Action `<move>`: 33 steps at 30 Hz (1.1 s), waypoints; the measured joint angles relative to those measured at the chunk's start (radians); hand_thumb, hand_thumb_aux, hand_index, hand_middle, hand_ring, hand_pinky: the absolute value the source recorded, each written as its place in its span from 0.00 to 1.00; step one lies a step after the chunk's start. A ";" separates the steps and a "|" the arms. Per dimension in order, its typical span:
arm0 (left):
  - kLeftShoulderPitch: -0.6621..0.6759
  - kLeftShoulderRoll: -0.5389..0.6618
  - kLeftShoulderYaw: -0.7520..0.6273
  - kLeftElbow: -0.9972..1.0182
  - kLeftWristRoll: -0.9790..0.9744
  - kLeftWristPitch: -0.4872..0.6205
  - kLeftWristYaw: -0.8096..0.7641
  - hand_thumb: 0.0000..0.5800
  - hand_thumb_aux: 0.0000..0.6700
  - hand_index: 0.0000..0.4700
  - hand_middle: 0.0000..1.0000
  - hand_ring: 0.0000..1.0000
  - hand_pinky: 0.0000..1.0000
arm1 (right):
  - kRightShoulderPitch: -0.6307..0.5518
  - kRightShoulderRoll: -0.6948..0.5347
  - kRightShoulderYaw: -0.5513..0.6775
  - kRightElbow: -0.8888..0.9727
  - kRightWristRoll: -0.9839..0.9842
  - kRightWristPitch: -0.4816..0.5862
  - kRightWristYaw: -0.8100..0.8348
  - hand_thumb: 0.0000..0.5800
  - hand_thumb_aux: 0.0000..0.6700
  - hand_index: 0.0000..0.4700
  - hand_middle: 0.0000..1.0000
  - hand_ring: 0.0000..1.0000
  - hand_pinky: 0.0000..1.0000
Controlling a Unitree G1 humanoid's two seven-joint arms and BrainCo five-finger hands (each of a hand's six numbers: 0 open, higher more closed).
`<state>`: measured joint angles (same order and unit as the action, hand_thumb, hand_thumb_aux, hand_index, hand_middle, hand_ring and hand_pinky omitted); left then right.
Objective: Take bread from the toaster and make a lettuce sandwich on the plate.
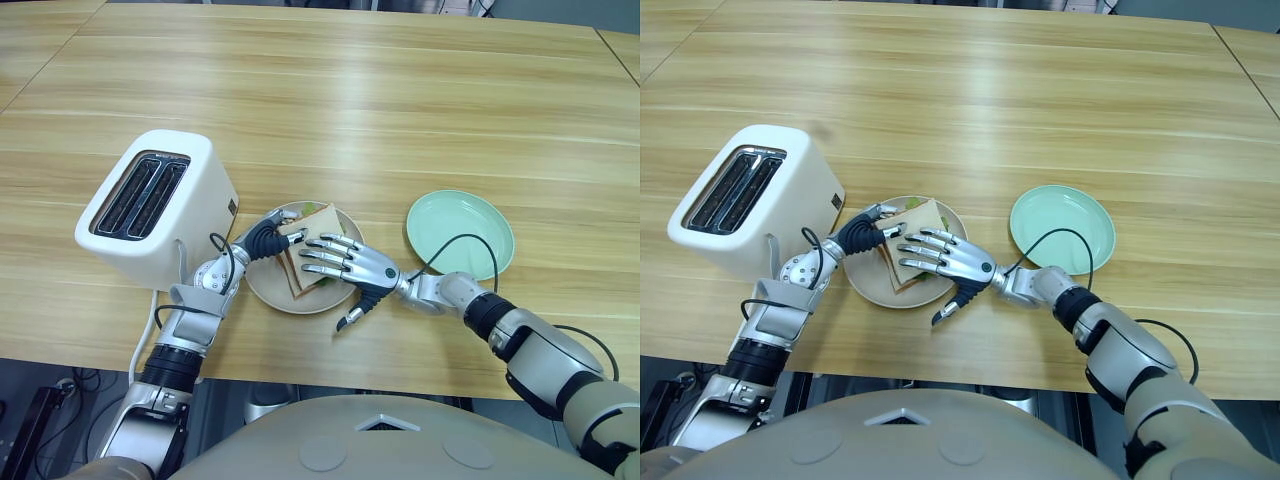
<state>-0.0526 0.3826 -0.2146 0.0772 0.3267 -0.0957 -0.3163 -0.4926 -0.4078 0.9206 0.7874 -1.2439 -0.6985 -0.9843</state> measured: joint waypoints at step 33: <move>-0.061 -0.120 0.100 -0.256 0.093 0.130 0.182 0.00 0.00 0.00 0.00 0.00 0.00 | 0.018 0.025 -0.176 0.076 0.464 -0.245 0.340 0.00 0.00 0.00 0.00 0.00 0.00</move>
<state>-0.1140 0.2629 -0.1142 -0.1783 0.4202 0.0346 -0.1346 -0.4746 -0.3828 0.7449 0.8631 -0.7802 -0.9437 -0.6438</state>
